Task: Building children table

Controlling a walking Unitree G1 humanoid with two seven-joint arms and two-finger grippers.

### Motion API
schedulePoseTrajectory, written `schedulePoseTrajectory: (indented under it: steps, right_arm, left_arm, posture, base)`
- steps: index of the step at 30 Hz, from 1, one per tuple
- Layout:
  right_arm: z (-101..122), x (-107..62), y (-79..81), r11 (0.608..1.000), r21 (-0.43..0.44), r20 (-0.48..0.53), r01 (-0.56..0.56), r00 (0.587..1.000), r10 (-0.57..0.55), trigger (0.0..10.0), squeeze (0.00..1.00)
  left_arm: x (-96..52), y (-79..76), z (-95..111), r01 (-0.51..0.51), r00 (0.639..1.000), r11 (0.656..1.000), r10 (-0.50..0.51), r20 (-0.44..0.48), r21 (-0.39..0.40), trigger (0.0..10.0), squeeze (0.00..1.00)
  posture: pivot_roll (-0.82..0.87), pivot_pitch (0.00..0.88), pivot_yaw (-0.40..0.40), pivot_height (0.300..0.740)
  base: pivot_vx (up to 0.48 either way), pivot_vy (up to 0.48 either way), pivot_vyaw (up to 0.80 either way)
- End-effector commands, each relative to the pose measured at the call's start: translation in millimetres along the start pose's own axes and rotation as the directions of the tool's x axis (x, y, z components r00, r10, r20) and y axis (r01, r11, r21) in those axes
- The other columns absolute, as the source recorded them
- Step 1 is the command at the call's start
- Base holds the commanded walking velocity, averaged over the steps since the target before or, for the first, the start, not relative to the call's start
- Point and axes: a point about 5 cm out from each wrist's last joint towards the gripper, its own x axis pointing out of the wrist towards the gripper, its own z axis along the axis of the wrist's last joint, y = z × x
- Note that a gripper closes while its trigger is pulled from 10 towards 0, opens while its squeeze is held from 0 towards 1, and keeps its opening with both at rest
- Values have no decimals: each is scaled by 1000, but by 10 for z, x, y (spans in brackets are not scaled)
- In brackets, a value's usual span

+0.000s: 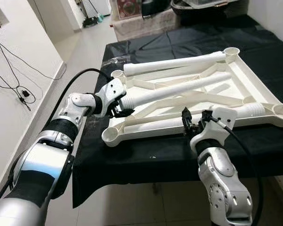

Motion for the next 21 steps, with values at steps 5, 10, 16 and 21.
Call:
schedulePoseTrajectory:
  steps: [5,10,16,21]
  right_arm:
    - [-67,73,106,970,219,-27,-109,993,117,10000,1000]
    - [-64,124,90,934,339,-30,-113,991,131,10000,678]
    - [-31,214,140,783,609,-8,-129,986,168,10000,0]
    - [1,276,164,651,746,13,-136,982,190,10000,1000]
  left_arm:
    - [-172,188,13,-197,977,980,195,81,16,10000,0]
    - [-198,158,-14,-252,960,968,250,127,1,10000,0]
    - [-198,-73,-130,-296,936,955,295,191,-24,10000,0]
    - [-165,-265,-125,-285,930,958,282,236,-22,10000,0]
  posture:
    - [107,14,130,740]
    - [108,7,114,740]
    - [108,5,94,740]
    - [107,4,79,740]
  base:
    - [0,0,0]
    - [0,0,0]
    - [0,0,0]
    - [0,0,0]
